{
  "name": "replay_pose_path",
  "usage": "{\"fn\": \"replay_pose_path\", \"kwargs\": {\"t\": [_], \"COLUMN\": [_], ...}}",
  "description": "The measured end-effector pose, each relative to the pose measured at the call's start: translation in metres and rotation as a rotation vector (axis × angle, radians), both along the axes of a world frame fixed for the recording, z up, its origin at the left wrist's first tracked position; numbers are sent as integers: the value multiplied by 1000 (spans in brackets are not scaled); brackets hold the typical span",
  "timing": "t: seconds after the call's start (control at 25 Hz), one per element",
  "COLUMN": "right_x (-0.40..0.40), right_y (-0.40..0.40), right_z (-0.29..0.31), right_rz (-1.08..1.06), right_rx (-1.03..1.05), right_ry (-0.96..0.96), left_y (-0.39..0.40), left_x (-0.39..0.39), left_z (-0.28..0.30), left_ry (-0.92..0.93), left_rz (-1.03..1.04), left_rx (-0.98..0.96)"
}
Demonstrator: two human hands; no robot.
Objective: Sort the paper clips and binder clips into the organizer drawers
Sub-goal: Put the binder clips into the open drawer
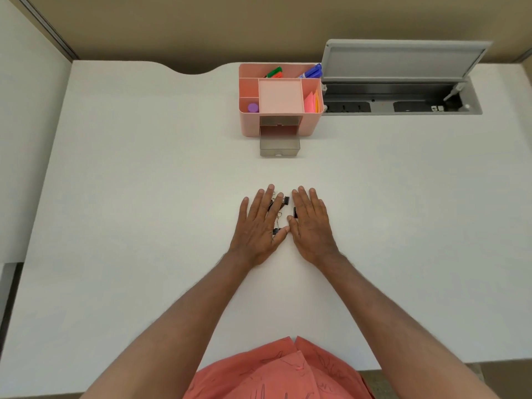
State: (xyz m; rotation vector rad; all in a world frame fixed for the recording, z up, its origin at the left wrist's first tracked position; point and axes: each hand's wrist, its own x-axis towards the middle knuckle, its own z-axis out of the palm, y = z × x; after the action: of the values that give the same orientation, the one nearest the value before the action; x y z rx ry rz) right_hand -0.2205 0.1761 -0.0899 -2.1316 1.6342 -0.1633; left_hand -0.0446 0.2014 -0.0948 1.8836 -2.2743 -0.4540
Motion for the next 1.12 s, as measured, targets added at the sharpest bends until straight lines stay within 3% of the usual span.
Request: {"fn": "replay_pose_path", "kwargs": {"t": [0.12, 0.32, 0.48, 0.84, 1.12], "right_x": [-9, -7, -2, -9, 0], "right_y": [0, 14, 20, 13, 10], "right_z": [11, 27, 34, 52, 65], "right_rz": [12, -6, -81, -261, -135], "right_rx": [-21, -102, -18, 188, 213], "right_ry": [18, 208, 112, -189, 42], "left_y": [9, 30, 28, 17, 14], "left_x": [3, -5, -12, -2, 4], "left_z": [5, 13, 26, 39, 40], "left_ry": [122, 68, 193, 399, 600], "left_rz": [145, 269, 277, 359, 524], "left_rx": [22, 82, 52, 191, 278]}}
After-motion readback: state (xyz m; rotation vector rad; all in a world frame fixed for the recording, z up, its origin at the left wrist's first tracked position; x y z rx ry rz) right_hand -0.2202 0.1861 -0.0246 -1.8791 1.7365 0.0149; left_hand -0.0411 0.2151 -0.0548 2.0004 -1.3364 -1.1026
